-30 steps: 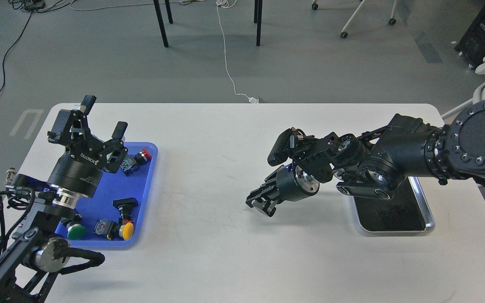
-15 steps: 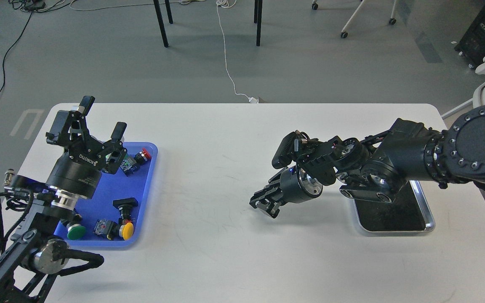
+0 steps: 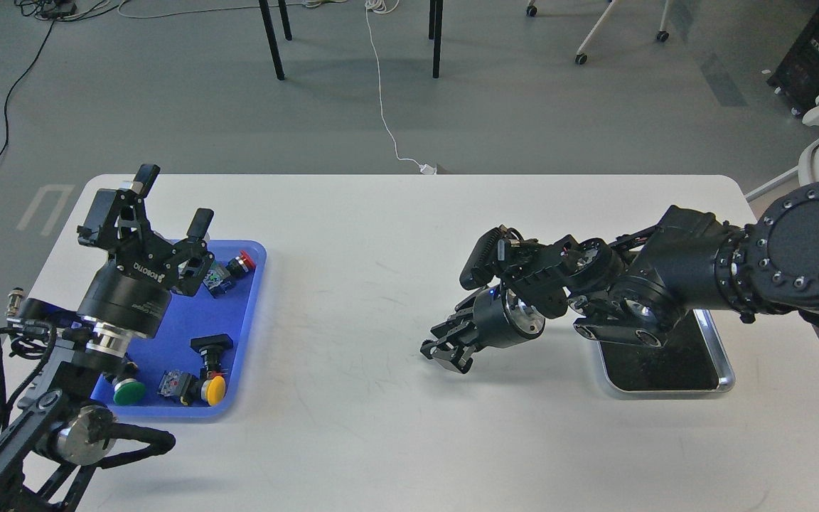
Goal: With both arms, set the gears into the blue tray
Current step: 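Open the right gripper to set the piece down, then withdraw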
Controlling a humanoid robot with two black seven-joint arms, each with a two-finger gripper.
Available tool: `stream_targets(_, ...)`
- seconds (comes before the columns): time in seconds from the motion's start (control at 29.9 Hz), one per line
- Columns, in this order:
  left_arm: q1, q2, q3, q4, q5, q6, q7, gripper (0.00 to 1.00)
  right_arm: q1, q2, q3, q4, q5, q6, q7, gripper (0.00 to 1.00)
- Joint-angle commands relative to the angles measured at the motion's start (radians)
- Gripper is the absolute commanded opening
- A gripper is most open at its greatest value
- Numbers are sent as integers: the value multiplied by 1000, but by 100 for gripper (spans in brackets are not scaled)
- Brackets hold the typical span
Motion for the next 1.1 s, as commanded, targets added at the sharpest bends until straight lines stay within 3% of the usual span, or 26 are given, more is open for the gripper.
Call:
stream_targets(0.0,0,1,0,0,0,0,0,98,3,-9,10,8,22,-4,0,87)
stream_targets(0.07,0,1,0,0,0,0,0,98,15,-41,22,13,27,-4,0,94)
stream_targets(0.4,0,16,6,0,0,-34,2,98,-14,-368,329,63,190,1,0,96)
stream_targets(0.6,-6,17,20,0,3,-49,3,98,-314,-483,762,72,353,4,0,97)
stream_targets(0.77,-15,20,38,0,18,-52,5,98,-604,-480,1172,74,496,21,0,97)
stream_targets(0.87,-17,17,41,0,63,-52,3,98,-696,-489,1303,91,589,91,0,97)
stream_targets(1.07,-18,16,44,-20,187,-74,3,98,-805,-587,1412,112,881,358,0,97)
